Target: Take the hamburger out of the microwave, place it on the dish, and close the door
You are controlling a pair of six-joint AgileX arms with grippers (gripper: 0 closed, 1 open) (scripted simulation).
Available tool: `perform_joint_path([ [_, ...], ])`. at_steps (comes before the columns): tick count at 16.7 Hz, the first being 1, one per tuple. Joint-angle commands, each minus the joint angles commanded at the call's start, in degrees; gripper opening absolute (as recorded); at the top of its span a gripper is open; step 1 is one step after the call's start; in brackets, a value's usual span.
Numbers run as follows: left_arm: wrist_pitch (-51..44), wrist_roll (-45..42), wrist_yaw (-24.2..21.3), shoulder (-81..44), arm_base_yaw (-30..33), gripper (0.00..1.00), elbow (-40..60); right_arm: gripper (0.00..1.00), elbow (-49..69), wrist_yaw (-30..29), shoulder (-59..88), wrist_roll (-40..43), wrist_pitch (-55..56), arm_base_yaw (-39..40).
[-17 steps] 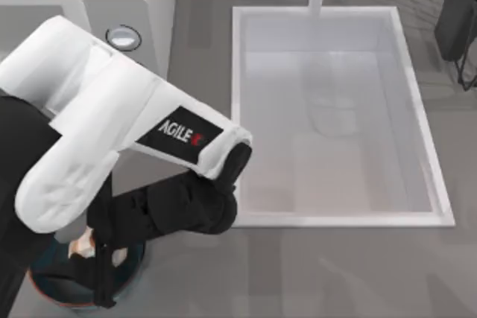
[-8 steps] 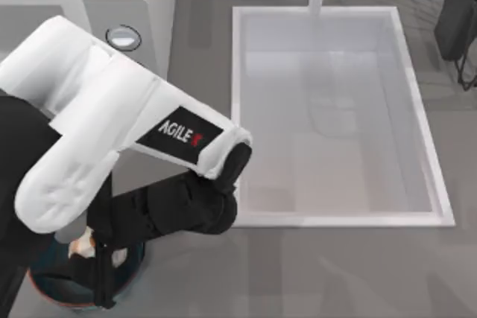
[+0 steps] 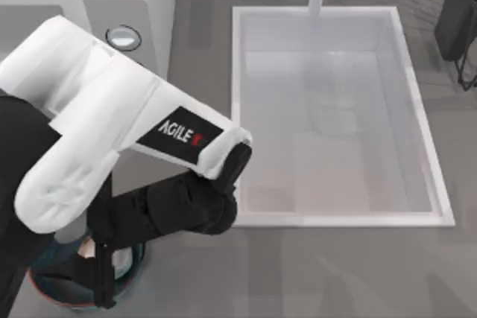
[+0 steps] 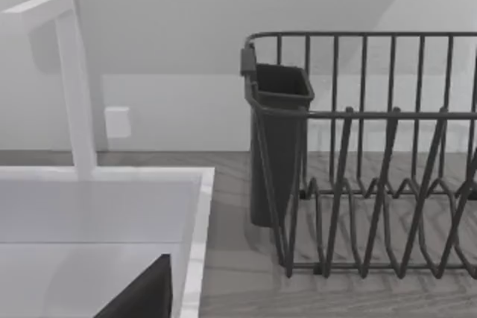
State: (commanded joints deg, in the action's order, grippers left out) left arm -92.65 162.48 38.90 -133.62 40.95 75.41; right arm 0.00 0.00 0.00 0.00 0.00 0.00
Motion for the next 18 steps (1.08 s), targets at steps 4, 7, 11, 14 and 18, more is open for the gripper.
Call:
perform_joint_path([
  [4, 1.89, -3.39, -0.61, 2.89, -0.88, 1.00, -0.85, 1.00, 0.00, 0.00, 0.00, 0.00, 0.00, 0.00],
  [7, 6.90, -12.10, -2.34, 10.52, -3.17, 1.00, -3.49, 1.00, 0.00, 0.00, 0.00, 0.00, 0.00, 0.00],
  [11, 17.89, -32.26, -6.37, 26.91, -8.14, 1.00, -10.25, 1.00, 0.00, 0.00, 0.00, 0.00, 0.00, 0.00],
  [14, 28.09, -52.58, -10.32, 42.43, -12.73, 1.00, -17.23, 1.00, 0.00, 0.00, 0.00, 0.00, 0.00, 0.00],
  [18, 43.56, -83.70, -16.69, 65.64, -19.62, 1.00, -29.25, 1.00, 0.00, 0.00, 0.00, 0.00, 0.00, 0.00],
])
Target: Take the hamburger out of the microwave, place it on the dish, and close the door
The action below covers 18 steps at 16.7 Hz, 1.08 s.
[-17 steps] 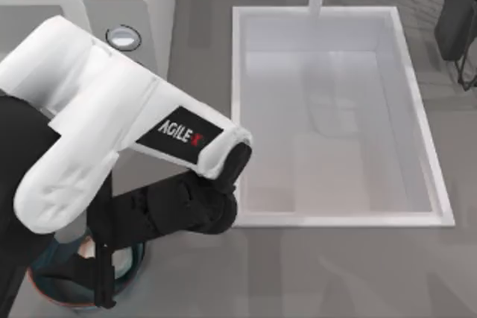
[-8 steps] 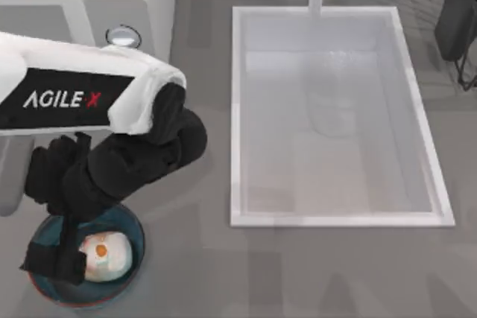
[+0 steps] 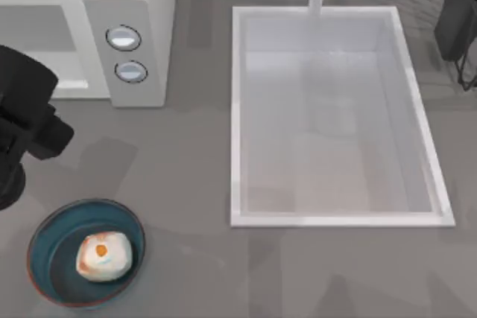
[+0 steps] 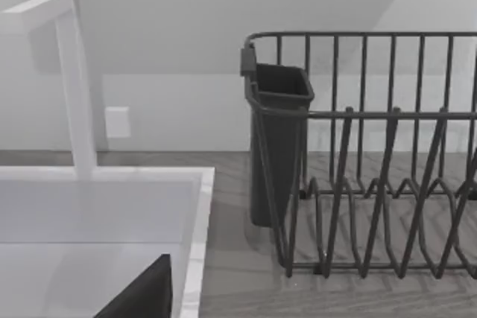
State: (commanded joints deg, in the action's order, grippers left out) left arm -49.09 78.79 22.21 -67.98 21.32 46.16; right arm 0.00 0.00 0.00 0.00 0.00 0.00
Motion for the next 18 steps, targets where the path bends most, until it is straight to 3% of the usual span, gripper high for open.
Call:
perform_joint_path([
  [5, 21.08, -37.90, -9.20, 29.95, -9.27, 1.00, -18.47, 1.00, 0.00, 0.00, 0.00, 0.00, 0.00, 0.00],
  [9, 36.02, -61.04, -16.00, 50.65, -15.73, 1.00, -32.69, 1.00, 0.00, 0.00, 0.00, 0.00, 0.00, 0.00],
  [13, 45.97, -74.75, -20.69, 64.01, -20.00, 1.00, -42.82, 1.00, 0.00, 0.00, 0.00, 0.00, 0.00, 0.00],
  [18, 49.09, -78.79, -22.21, 67.98, -21.32, 1.00, -46.16, 1.00, 0.00, 0.00, 0.00, 0.00, 0.00, 0.00],
])
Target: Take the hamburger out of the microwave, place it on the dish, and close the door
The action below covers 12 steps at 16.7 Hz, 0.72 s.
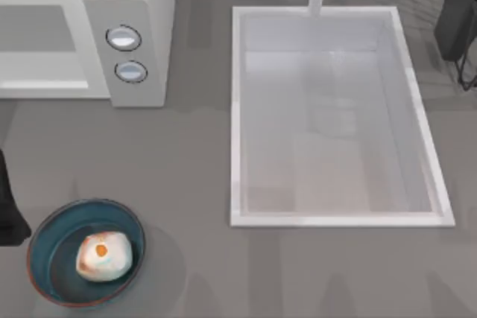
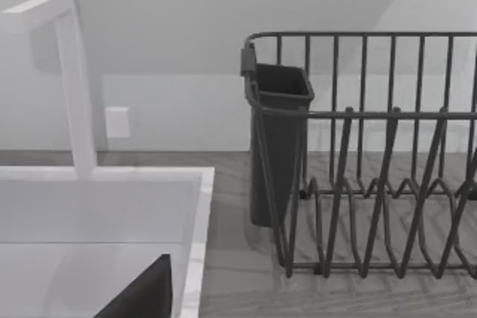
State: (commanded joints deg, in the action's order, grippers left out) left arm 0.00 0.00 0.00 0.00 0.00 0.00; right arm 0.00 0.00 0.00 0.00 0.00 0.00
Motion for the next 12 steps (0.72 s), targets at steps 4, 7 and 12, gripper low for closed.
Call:
perform_joint_path([
  [4, 0.00, 0.00, 0.00, 0.00, 0.00, 0.92, 0.00, 1.00, 0.00, 0.00, 0.00, 0.00, 0.00, 0.00],
  [7, 0.00, 0.00, 0.00, 0.00, 0.00, 0.70, 0.00, 1.00, 0.00, 0.00, 0.00, 0.00, 0.00, 0.00],
  [12, 0.00, 0.00, 0.00, 0.00, 0.00, 0.32, 0.00, 1.00, 0.00, 0.00, 0.00, 0.00, 0.00, 0.00],
])
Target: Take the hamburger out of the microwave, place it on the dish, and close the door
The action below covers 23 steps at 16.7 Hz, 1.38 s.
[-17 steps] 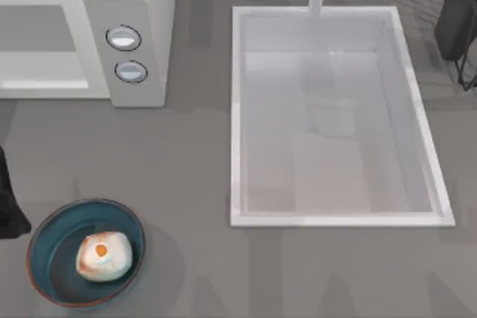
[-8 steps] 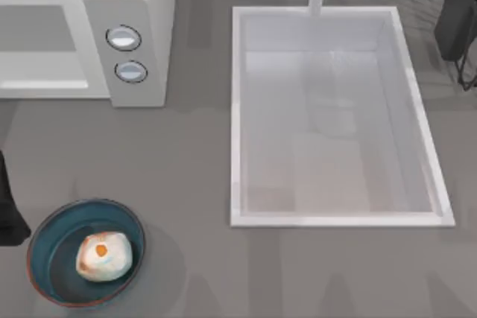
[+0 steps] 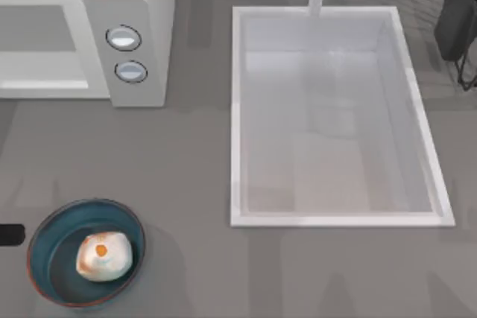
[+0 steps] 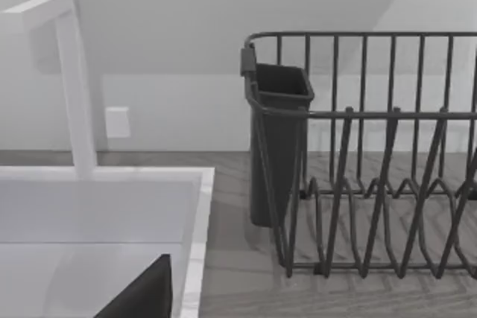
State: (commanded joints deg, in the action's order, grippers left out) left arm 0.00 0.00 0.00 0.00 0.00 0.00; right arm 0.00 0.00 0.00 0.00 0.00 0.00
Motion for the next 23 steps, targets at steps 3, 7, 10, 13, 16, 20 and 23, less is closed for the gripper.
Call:
perform_joint_path([
  [3, 0.00, 0.00, 0.00, 0.00, 0.00, 0.10, 0.00, 1.00, 0.00, 0.00, 0.00, 0.00, 0.00, 0.00],
  [7, 0.00, 0.00, 0.00, 0.00, 0.00, 0.00, 0.00, 1.00, 0.00, 0.00, 0.00, 0.00, 0.00, 0.00],
  [10, 0.00, 0.00, 0.00, 0.00, 0.00, 0.00, 0.00, 1.00, 0.00, 0.00, 0.00, 0.00, 0.00, 0.00],
  [13, -0.01, 0.01, 0.00, -0.02, 0.01, 0.00, 0.02, 1.00, 0.00, 0.00, 0.00, 0.00, 0.00, 0.00],
  [16, -0.27, 0.02, -2.34, 0.43, -2.33, 0.00, -0.17, 1.00, 0.00, 0.00, 0.00, 0.00, 0.00, 0.00],
  [20, -1.11, 0.04, -12.27, 1.86, -12.27, 0.00, -0.75, 1.00, 0.00, 0.00, 0.00, 0.00, 0.00, 0.00],
  [23, -1.62, 0.05, -18.12, 2.73, -18.11, 0.00, -1.11, 1.00, 0.00, 0.00, 0.00, 0.00, 0.00, 0.00],
])
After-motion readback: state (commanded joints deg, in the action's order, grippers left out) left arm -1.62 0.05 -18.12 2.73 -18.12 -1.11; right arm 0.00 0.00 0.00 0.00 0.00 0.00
